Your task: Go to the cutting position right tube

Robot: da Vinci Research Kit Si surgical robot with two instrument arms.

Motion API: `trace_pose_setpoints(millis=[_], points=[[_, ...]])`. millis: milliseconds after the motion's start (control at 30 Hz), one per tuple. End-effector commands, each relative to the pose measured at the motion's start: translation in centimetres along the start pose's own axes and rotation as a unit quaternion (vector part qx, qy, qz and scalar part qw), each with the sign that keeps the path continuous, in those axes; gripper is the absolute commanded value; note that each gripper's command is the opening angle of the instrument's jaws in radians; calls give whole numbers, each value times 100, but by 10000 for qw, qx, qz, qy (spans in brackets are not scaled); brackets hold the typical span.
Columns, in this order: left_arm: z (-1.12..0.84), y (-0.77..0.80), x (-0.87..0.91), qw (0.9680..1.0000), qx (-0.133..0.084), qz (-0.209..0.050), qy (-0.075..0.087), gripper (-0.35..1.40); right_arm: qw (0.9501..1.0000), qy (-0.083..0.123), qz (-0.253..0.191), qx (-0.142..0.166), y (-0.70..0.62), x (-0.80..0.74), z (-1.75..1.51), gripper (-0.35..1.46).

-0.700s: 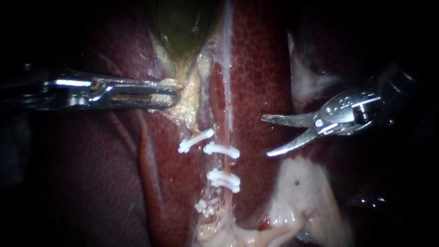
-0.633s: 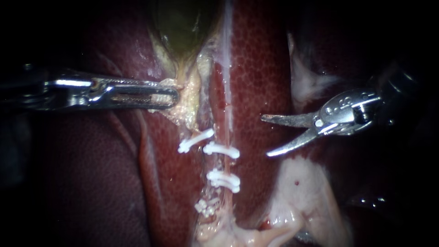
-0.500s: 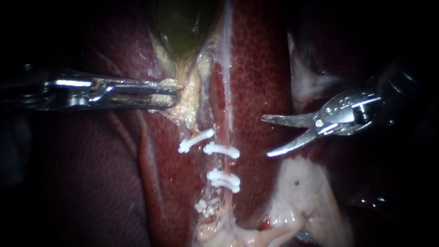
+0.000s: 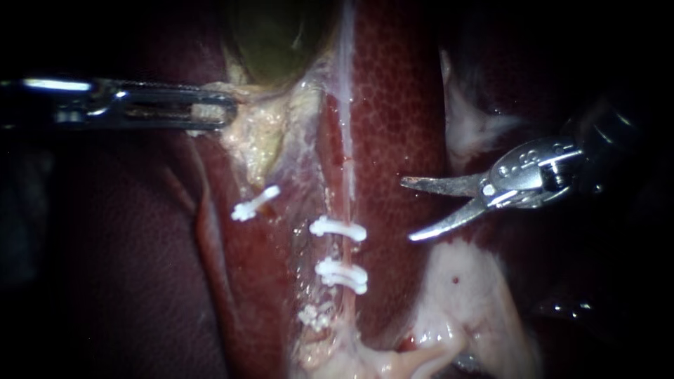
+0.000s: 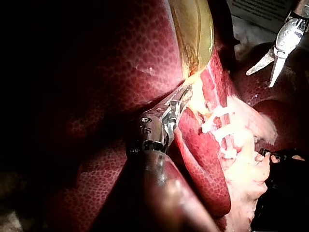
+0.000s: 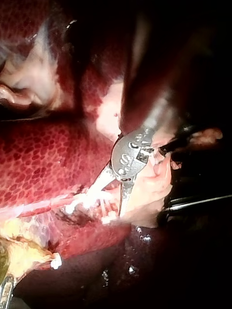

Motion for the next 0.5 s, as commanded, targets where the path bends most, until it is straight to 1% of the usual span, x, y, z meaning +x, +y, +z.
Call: trace_pose_setpoints(millis=[33,233,333,367,433,500], points=[[-1,0,-1,10000,-23,-9,-10,-35,10000,-1,1,1,0,0,0,145],[-4,1,-1,10000,-36,18,-13,-35,10000,2,-4,27,0,-2,2,143],[-4,1,-1,10000,-35,18,-13,-35,10000,3,-18,48,0,-6,6,143],[-5,1,-1,10000,-35,18,-12,-35,9999,22,2,98,-1,-10,10,143],[-5,1,-1,10000,-34,18,-11,-35,9999,-23,60,132,-2,-18,17,143],[-7,1,-2,10000,-45,17,-14,-35,9996,-161,154,163,-3,-31,28,143]])
